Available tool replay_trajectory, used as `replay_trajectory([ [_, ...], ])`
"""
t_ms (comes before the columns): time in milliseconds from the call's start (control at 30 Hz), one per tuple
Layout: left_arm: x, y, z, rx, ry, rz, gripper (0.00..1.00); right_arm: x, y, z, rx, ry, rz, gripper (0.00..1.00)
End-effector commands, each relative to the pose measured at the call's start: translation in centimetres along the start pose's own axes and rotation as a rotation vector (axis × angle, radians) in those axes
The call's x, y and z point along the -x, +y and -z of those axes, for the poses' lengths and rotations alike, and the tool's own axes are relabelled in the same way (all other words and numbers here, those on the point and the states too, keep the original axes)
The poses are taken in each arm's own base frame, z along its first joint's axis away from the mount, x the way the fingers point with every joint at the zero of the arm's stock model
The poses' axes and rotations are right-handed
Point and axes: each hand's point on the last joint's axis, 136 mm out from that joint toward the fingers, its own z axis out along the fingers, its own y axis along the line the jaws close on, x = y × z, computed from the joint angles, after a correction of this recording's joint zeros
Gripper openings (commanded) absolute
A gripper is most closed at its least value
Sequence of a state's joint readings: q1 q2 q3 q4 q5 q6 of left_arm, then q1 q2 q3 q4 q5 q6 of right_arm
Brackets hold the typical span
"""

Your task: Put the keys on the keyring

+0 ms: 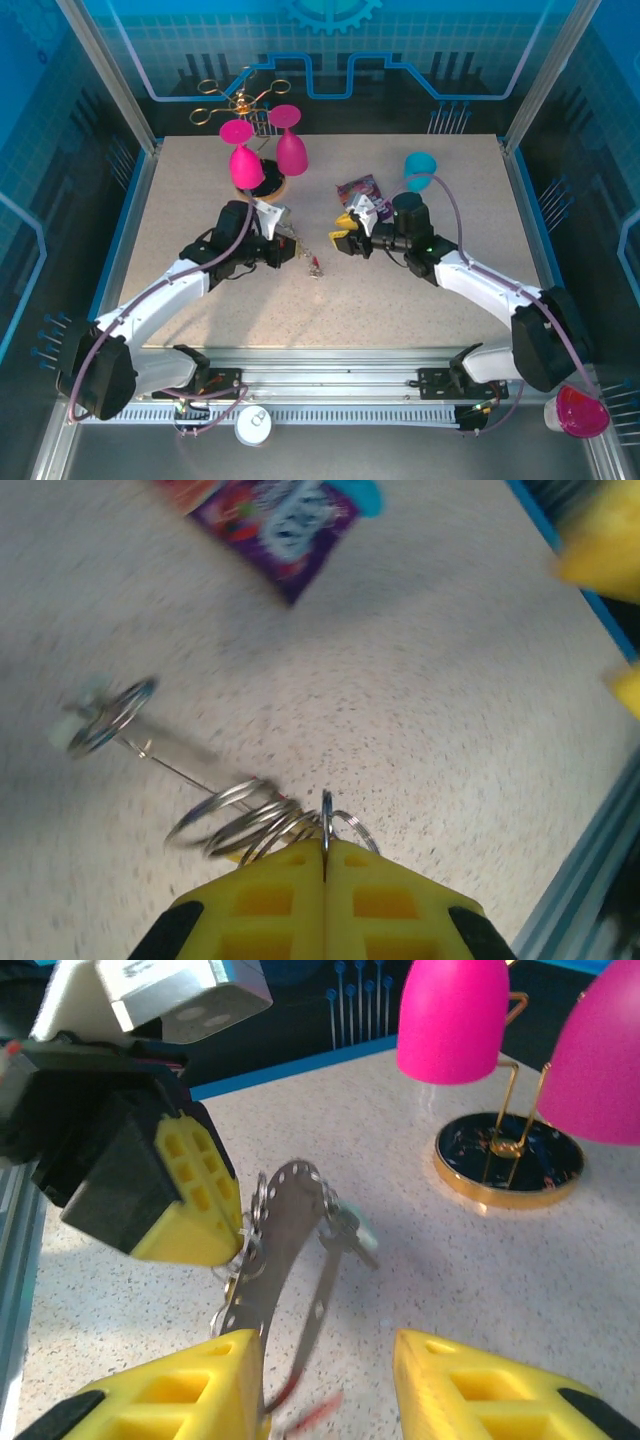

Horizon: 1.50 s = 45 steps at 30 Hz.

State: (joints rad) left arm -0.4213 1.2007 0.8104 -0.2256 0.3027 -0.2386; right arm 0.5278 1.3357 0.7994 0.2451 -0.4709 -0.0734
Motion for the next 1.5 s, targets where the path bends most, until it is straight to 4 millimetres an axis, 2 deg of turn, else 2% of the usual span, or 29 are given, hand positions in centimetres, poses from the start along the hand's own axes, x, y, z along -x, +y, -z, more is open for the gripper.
replay_trajectory([
  [0,0.3,1.4,1.7,0.142,-0.005,0.391,0.0,-1.7,1.2,0.3,-0.038,0.089,-0.108,0.38],
  [133,-0.2,1.3,2.4,0.165,0.022,0.575,0.0,-2.2,3.9,-0.3,0.018,0.098,-0.134,0.38],
  [367,-1.3,0.7,2.6,0.181,0.078,0.835,0.0,-1.5,8.2,-2.0,0.135,0.027,-0.157,0.36],
  [533,-1.5,0.1,2.6,0.157,0.078,0.877,0.0,-2.1,10.3,-4.2,0.151,0.003,-0.136,0.4],
  [633,-1.4,-0.2,3.0,0.153,0.08,0.877,0.0,-2.7,10.5,-5.5,0.117,-0.013,-0.095,0.41],
  [767,-1.2,-0.7,3.5,0.15,0.093,0.861,0.0,-3.7,9.7,-7.1,0.021,-0.059,0.041,0.41],
  [967,-1.4,-0.8,3.9,0.151,0.098,0.861,0.0,-3.6,8.5,-8.2,-0.072,-0.156,0.2,0.39],
  [1467,-2.4,-1.1,3.3,0.144,0.13,0.949,0.0,-2.8,8.3,-10.0,-0.096,-0.228,0.239,0.42],
])
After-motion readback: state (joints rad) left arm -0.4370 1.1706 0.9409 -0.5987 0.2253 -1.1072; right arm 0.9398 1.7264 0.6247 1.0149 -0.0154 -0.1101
